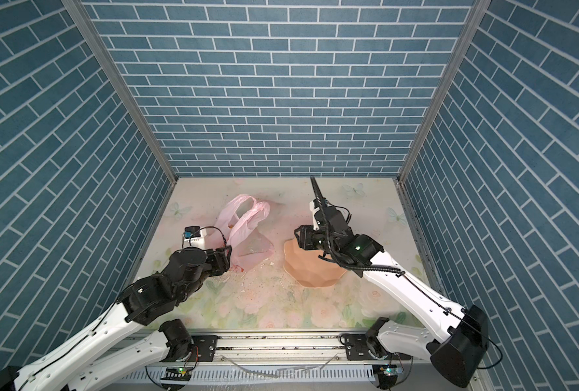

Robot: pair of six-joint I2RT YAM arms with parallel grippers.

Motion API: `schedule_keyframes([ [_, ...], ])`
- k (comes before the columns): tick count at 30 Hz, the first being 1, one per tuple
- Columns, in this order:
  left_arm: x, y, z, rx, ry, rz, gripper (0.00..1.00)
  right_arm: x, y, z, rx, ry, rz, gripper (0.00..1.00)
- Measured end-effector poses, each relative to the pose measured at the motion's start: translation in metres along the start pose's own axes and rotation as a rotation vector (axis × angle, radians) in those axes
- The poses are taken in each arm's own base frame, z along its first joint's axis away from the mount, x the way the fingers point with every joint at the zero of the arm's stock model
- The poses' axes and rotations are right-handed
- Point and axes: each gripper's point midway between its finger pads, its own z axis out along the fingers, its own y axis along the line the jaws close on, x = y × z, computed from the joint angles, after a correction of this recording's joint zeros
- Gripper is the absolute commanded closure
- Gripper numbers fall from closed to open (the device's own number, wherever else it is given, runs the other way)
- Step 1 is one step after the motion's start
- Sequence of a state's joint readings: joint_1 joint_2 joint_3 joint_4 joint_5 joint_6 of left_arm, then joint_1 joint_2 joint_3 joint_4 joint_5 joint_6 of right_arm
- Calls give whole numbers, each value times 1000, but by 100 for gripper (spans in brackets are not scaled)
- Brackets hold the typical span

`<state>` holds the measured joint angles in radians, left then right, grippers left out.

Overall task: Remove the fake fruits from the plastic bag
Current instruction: 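Grasp the bag handle with the right gripper while the left gripper holds the bag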

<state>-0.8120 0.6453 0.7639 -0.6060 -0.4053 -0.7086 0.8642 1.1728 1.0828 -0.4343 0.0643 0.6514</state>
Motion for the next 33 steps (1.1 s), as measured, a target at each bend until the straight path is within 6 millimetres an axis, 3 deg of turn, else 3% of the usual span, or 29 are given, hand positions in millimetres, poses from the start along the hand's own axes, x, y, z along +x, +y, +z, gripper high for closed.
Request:
schedule_keyframes([
  [4,-11,19,-28,-35,-31,27,21,14,43,-4,-11,-21,-58,36],
  [8,-23,32,-40,-110,-46,90,18,33,82,4,-3,-28,-121,30],
  [12,-43,34,-41,-171,-55,139,17,55,114,24,1,-18,-163,25],
  [17,-73,37,-28,-222,-33,137,17,79,137,47,3,-23,-173,19],
  [23,-86,58,4,-183,33,2,19,67,148,59,-4,-104,-104,18],
  [27,-73,70,24,-135,90,-74,20,50,157,63,-26,-153,-59,18],
  [33,-60,64,37,-53,135,-107,20,23,164,81,-35,-199,0,19],
])
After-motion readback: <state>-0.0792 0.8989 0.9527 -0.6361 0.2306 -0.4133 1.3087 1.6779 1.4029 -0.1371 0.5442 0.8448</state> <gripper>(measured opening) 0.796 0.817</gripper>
